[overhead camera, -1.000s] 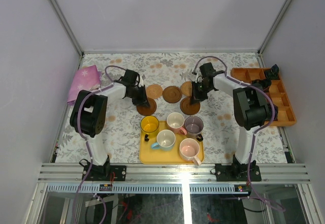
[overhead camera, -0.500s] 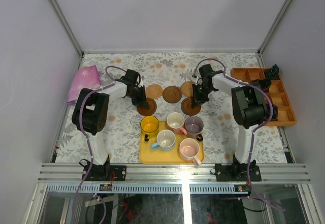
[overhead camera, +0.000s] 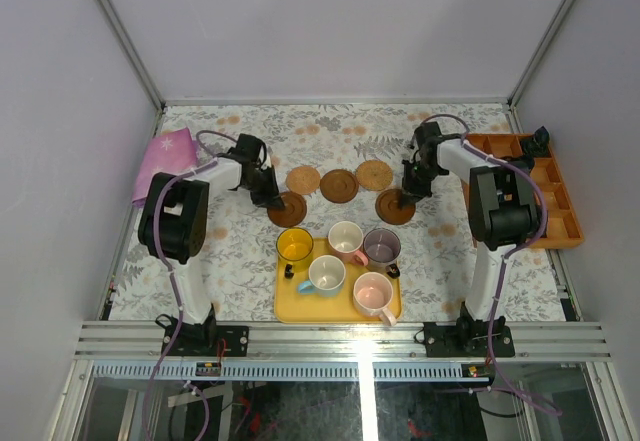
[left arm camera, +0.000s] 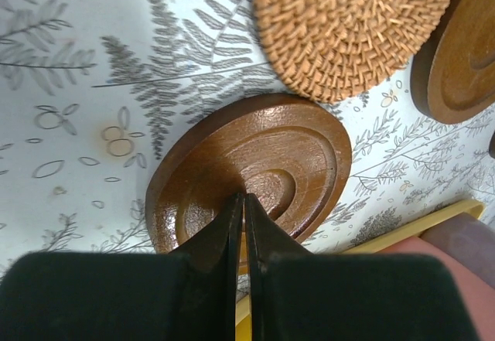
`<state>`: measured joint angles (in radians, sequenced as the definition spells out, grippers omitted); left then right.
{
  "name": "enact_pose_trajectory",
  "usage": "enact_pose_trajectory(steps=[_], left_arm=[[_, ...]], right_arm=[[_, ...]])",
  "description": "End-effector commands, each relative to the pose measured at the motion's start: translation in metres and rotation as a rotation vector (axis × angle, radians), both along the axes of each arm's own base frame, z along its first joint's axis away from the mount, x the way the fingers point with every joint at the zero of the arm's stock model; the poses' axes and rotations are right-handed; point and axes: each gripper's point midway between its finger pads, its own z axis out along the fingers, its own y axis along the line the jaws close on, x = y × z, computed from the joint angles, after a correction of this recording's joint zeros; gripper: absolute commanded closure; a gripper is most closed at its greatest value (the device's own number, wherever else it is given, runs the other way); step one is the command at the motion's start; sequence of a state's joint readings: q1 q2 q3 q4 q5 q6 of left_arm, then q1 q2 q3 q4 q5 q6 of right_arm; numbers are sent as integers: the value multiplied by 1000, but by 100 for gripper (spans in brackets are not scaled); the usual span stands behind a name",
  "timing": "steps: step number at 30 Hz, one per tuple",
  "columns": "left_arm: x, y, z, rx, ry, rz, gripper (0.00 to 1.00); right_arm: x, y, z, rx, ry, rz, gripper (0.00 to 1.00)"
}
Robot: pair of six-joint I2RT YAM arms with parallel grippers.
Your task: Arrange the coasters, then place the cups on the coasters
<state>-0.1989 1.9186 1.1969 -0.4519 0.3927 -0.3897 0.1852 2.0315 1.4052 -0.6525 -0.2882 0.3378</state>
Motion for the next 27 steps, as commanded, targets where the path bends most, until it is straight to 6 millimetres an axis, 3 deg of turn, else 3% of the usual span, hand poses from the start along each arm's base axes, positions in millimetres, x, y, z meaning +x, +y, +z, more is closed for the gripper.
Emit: enact_pose_trajectory(steps=[1,6,11,18,22,27], left_arm=[[10,16,4,32,-2,61,98],[25,28,9,46,-25,108,98],[41,44,15,82,-55,143,98],[82,62,35,74,-148,241,98],[100,48,58,-23,-207,232,98],[82,40,54,-53,-184,160,99]], right_arm=[[11,-43,-4,-171,-15,-64,100],[33,-54,5,-170,-69,-120,100],[67,-67,25,-223,-181,-139,100],[113,-48,65,-110,-381,-120,99],[123,-25,76,13,-433,-95,98],[113,-18,73,32,-438,-76,98]])
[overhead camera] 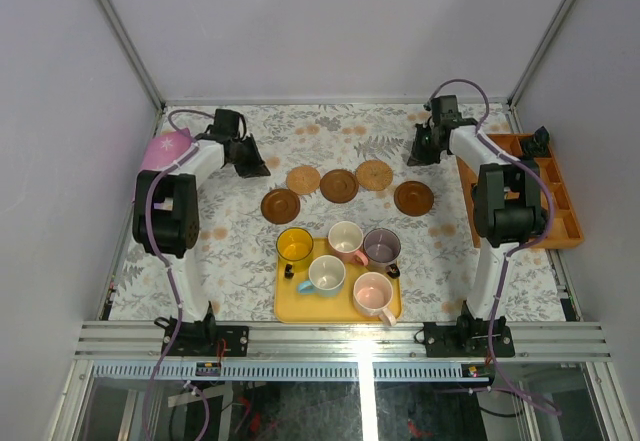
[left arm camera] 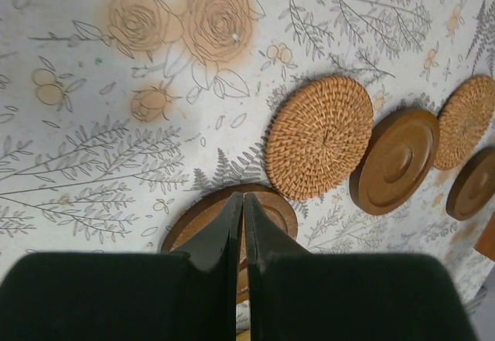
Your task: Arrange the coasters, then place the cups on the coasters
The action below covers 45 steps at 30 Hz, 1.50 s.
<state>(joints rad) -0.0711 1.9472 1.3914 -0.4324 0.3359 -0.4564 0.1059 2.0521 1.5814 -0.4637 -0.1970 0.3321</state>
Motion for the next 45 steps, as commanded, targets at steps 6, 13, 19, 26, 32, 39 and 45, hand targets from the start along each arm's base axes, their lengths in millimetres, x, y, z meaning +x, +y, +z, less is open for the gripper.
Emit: enact_pose_trajectory(steps=[6,13,19,26,32,39,45], left_arm=[[-37,-28,-3,-72,10,-162,100],[-68,-60,-12,-92,64,-273,100],[-85,-63,-30,-88,133,-278,100],[-89,-42,-44,-9,199,-192,100],[-73,-15,-45,84,190,-49,100],[-46,16,-48,97,176,90,100],[-15,39,-47,87,147,177,100]], right_arm=[[-22,14,12,50,-36,65,98],[-47,8,-2,16,31,59,98],[-66,6,-15,16,95,40,98],[-73,2,-29,-4,151,24,98],[-61,-2,-33,-35,154,16,98],[-35,-3,-39,-52,144,4,98],[-20,-7,-50,-61,154,-16,98]])
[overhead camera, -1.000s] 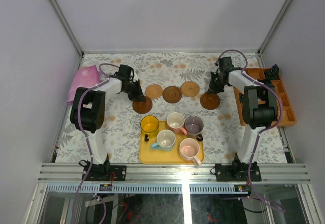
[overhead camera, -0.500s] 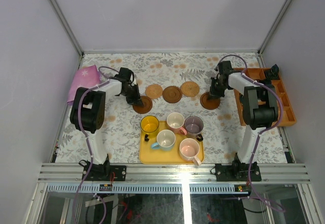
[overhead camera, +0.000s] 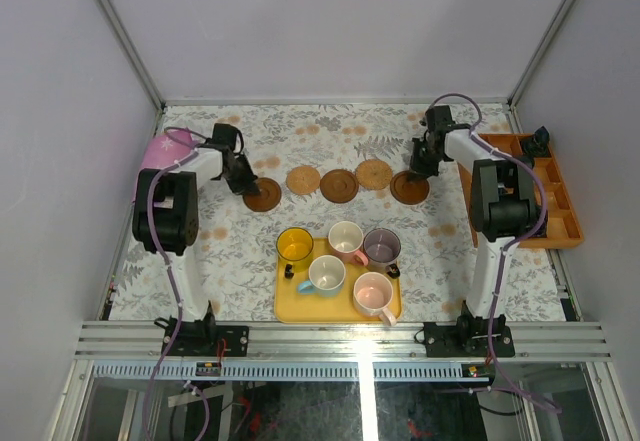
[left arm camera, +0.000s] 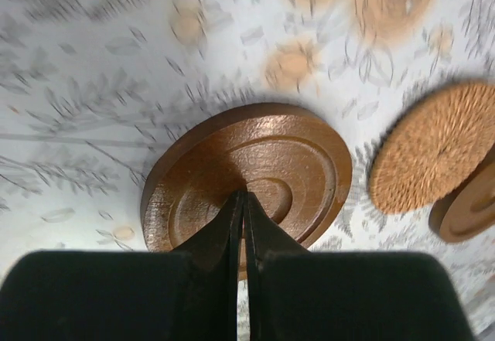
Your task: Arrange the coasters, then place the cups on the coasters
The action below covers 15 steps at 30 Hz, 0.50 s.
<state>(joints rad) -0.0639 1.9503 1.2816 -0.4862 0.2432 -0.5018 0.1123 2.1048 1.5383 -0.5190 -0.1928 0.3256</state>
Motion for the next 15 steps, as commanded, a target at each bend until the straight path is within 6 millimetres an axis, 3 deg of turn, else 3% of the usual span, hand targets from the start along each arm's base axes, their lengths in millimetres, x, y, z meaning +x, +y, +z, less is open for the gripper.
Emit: enact_pose_trajectory(steps=[1,7,15], left_arm=[[33,20,-1,18,-40,92,100],[66,13,-4,-28,-70,96,100],[101,17,-7,-42,-99,97,100]], right_arm=[[14,-7,-9,-40,1,-28,98],[25,-19,-21,-65,14,-69,98],[47,-36,-20,-113,-17,-147,98]])
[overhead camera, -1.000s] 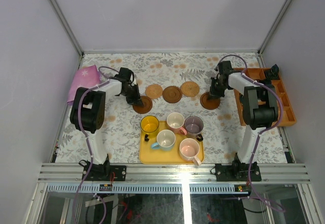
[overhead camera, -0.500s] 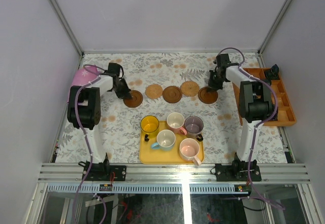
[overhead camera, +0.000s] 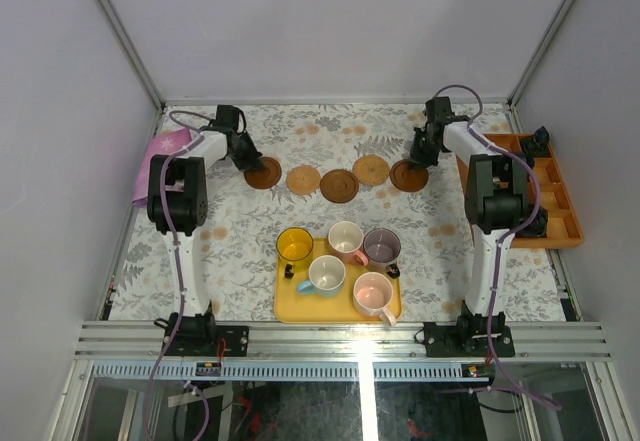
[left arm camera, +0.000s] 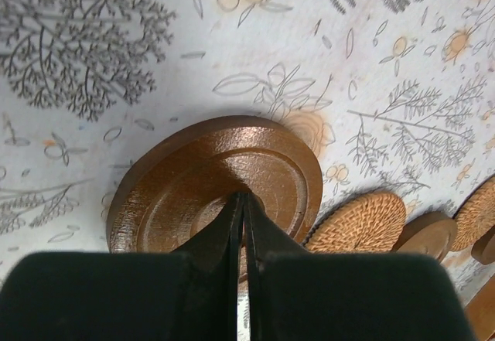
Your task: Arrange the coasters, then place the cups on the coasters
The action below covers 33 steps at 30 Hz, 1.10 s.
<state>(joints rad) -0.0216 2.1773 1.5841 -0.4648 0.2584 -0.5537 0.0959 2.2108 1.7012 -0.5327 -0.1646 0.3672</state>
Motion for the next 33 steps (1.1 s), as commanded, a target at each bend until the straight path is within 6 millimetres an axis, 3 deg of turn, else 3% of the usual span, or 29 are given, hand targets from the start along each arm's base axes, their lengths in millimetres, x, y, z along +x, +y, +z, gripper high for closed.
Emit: enact_pose_trajectory(steps=[1,13,23,33], left_arm=[[17,7,-7,-4,-14,19,100],[17,20,-18,-15,-5,45,100],[42,15,-12,-79,-67,45,99],[63,6,20,-135,-180,12,98]], right_arm=[[8,-31,-20,-113,21,-91,98],[22,-59,-23,-147,-12,-178,99],[27,-49,-18,-99,-34,-144,100],[44,-41,24,-58,-160,-88,99]])
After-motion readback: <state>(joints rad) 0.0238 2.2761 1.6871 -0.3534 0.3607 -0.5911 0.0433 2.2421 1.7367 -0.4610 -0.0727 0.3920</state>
